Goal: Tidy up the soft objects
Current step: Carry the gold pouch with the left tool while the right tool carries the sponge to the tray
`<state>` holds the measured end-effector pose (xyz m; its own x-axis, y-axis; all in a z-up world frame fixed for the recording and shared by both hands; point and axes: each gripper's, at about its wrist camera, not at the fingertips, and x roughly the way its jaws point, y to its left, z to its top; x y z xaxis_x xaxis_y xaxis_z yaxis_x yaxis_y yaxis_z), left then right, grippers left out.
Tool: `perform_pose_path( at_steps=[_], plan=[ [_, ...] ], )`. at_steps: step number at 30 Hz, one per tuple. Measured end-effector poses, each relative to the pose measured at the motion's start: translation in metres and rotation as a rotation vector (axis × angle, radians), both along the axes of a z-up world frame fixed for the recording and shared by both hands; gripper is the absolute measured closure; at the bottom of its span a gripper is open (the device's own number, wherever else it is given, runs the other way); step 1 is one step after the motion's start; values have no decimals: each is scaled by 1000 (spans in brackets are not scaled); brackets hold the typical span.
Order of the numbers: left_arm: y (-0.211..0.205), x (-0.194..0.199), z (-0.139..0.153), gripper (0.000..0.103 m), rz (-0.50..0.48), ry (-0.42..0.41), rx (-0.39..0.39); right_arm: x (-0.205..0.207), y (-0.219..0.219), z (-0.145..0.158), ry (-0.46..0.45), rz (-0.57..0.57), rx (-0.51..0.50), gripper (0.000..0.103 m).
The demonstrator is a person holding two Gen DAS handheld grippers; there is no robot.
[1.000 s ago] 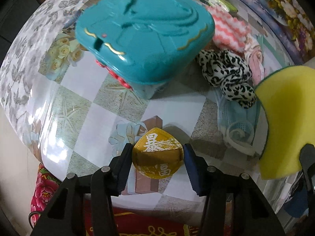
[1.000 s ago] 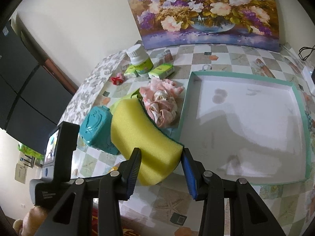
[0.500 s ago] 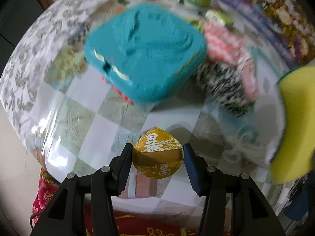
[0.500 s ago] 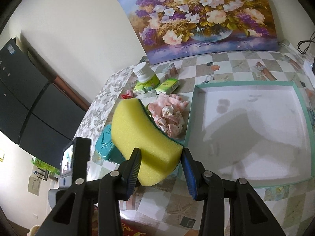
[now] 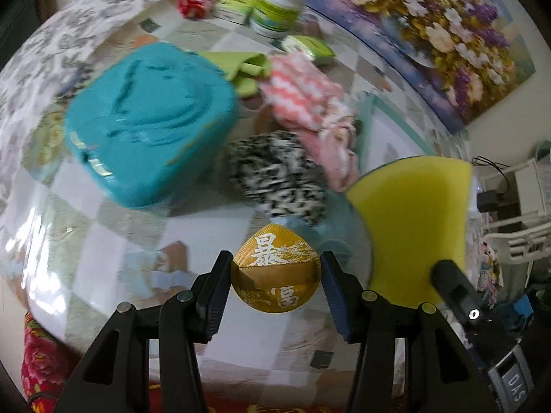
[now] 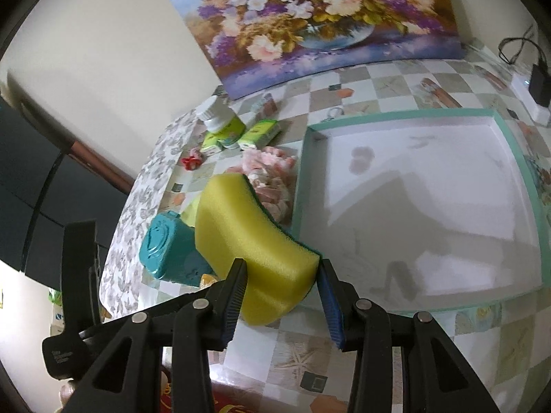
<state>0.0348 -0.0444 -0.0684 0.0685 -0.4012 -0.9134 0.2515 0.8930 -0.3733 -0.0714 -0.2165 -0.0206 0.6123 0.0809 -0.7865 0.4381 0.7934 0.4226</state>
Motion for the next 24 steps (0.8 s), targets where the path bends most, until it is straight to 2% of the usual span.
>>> perform_pose_path(
  at_steps=[5, 12, 20, 24],
  plan=[
    [-22, -6, -15, 50, -70, 12, 63, -3, -5, -6, 25, -34, 21, 59],
    [-44, -5, -29, 50, -105, 14, 136, -7, -15, -8, 22, -78, 43, 59],
    [-55, -2, -38, 50, -100, 39, 159, -14, -28, -4, -2, -134, 64, 59],
    [-49, 1, -32, 50, -70, 48, 144, -19, -36, -4, -10, -166, 74, 59]
  ],
)
